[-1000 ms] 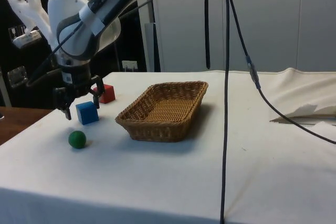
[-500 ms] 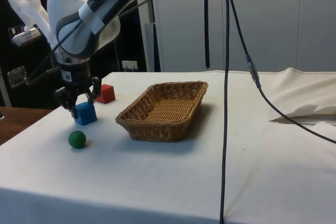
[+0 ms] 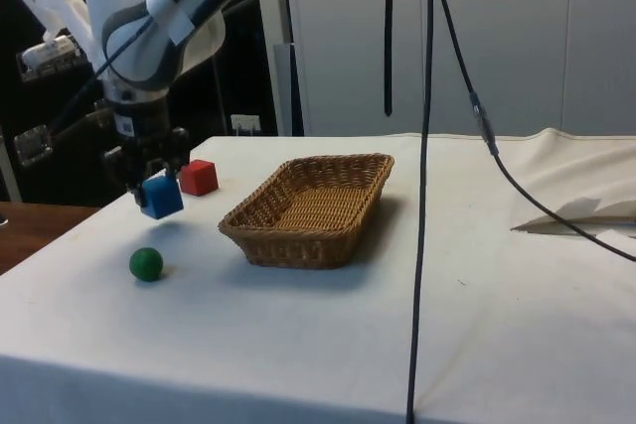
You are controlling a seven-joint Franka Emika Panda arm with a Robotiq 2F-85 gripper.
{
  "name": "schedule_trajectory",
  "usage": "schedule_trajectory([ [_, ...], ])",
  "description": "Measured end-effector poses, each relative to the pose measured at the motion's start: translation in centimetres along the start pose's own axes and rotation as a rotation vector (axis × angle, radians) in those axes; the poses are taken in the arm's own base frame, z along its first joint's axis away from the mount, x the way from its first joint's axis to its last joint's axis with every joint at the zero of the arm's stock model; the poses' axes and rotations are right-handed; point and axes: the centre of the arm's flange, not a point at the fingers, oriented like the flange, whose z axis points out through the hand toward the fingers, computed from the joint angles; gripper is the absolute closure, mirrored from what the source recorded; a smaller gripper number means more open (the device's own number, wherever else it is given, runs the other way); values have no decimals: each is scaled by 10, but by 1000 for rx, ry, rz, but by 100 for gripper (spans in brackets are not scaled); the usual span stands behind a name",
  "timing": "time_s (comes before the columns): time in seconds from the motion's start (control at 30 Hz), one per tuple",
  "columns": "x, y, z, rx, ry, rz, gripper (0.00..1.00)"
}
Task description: Place all non-red objects into the basket.
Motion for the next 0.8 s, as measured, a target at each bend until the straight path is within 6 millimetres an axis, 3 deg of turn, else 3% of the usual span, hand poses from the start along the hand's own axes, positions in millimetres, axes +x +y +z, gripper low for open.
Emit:
schedule_trajectory([
  [0.8, 11, 30, -73, -42, 1, -28, 100],
])
